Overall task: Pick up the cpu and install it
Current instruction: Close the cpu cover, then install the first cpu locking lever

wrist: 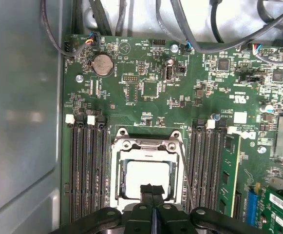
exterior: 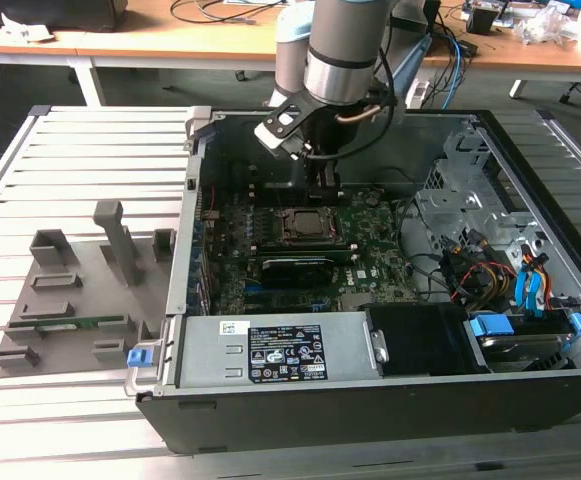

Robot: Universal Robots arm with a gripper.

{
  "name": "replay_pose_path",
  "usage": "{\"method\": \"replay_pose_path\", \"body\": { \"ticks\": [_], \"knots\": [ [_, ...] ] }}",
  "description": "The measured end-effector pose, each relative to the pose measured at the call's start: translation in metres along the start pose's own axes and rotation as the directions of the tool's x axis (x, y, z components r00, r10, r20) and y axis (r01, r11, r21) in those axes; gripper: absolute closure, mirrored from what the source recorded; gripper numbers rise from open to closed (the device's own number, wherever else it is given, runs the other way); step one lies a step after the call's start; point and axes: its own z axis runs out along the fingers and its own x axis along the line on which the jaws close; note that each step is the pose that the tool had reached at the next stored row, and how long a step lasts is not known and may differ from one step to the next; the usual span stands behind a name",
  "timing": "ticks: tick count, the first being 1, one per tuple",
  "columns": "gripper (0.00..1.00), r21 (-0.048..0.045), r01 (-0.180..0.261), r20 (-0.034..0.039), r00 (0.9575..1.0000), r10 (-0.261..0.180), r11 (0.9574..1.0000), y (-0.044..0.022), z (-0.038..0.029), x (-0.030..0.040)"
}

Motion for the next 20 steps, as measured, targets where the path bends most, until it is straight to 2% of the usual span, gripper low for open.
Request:
{"method": "replay_pose_path", "body": {
  "ticks": [2,4,11,20],
  "knots": [
    [0.89,0.0001,0.0,0.0036,1.0,0.0,1.0,-0.0003,-0.0059,-0.0001],
    [0.89,0.0002,0.0,0.0039,1.0,0.0,1.0,-0.0005,-0.0088,-0.0001],
    [0.89,0.0002,0.0,0.0052,1.0,0.0,1.0,-0.0014,-0.0257,-0.0004],
    [0.89,0.0002,0.0,0.0052,1.0,0.0,1.0,-0.0015,-0.0271,-0.0004]
  ]
}}
